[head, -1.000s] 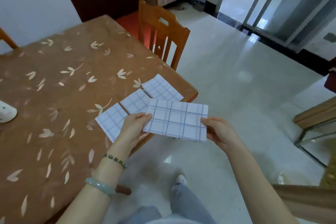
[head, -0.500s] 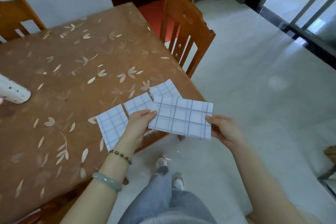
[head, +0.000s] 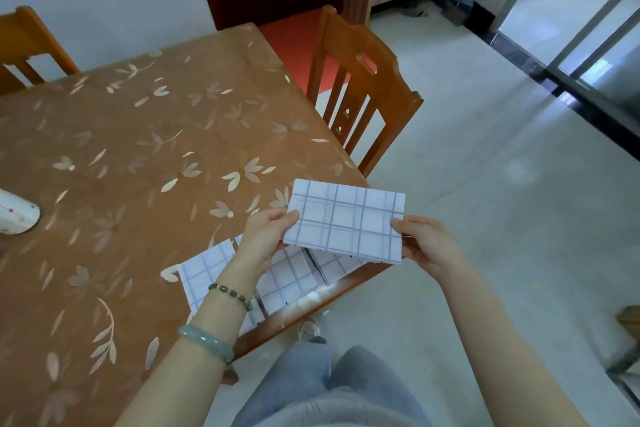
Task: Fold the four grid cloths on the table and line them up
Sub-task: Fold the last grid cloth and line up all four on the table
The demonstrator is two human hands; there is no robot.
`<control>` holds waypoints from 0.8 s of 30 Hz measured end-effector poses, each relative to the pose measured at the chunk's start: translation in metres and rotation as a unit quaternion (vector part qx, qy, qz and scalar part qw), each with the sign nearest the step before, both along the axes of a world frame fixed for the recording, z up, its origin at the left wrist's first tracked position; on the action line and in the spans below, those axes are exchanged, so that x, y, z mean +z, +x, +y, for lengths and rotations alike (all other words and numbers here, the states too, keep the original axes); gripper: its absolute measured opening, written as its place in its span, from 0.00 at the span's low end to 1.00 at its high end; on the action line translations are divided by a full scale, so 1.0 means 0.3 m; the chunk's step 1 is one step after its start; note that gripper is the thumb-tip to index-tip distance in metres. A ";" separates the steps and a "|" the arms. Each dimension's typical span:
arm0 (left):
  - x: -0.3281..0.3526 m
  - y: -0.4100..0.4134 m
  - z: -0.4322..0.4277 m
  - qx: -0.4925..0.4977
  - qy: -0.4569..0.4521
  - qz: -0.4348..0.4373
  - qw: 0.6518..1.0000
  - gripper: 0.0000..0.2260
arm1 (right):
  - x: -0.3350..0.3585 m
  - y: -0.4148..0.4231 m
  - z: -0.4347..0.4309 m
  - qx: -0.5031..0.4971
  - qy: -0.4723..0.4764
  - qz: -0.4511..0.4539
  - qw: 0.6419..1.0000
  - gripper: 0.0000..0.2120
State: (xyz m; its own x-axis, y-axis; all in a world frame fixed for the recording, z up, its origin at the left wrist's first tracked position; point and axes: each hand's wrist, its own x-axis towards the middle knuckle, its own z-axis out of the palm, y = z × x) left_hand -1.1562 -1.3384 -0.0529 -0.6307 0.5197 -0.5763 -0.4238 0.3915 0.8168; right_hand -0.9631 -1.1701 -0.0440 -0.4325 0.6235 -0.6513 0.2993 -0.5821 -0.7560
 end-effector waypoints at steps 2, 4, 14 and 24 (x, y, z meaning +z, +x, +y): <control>-0.007 -0.030 0.009 0.007 0.001 0.006 1.000 0.07 | -0.006 -0.034 0.013 0.010 0.001 -0.008 1.000 0.08; -0.014 -0.051 0.010 0.016 -0.004 0.006 1.000 0.07 | -0.010 -0.067 0.029 0.019 0.000 -0.010 1.000 0.08; -0.056 -0.118 -0.136 0.162 -0.022 0.002 0.986 0.12 | -0.025 -0.370 0.104 0.208 0.027 -0.055 0.976 0.03; -0.132 -0.114 -0.176 0.213 -0.058 0.026 0.975 0.11 | -0.034 -0.580 0.160 0.322 0.015 -0.085 0.943 0.08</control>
